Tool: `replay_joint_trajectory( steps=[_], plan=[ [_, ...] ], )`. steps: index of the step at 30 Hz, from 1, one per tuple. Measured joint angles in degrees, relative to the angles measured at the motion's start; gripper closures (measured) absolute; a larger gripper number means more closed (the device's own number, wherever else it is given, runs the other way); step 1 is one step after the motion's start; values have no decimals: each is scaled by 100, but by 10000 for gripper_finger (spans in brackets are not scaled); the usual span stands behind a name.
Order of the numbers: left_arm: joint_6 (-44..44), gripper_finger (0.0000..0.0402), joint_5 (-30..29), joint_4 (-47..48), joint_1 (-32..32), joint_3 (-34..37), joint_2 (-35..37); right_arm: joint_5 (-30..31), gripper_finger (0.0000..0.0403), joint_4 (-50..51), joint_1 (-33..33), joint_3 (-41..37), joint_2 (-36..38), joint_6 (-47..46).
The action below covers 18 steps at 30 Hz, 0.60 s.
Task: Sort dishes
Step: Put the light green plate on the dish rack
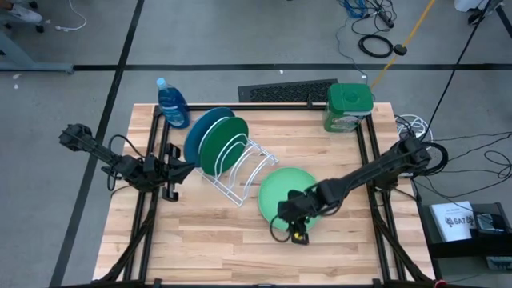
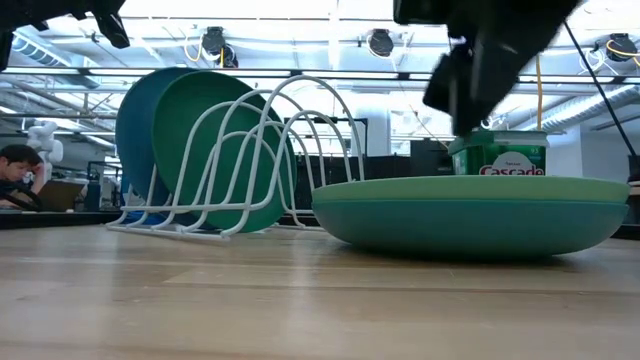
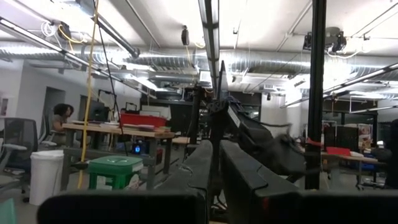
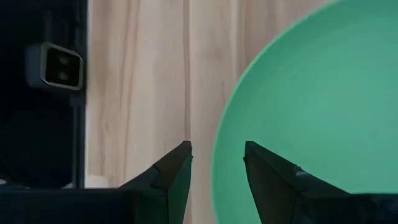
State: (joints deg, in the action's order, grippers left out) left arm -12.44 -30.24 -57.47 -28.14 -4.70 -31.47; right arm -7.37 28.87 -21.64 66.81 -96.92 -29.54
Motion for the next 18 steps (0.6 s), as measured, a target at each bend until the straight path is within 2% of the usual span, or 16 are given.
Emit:
replay_joint_trajectory(
  steps=[5, 12, 18],
  plan=[
    [12, 371, 0, -11, 0, -1, -1, 89, 259, -36, -234, -2, -353, -201],
    [15, 371, 0, -26, 0, 1, -1, 569, 261, -16, -357, -2, -561, -286],
    [17, 371, -2, -26, 0, -1, -1, 606, 294, -42, -372, -2, -671, -246]
  ],
)
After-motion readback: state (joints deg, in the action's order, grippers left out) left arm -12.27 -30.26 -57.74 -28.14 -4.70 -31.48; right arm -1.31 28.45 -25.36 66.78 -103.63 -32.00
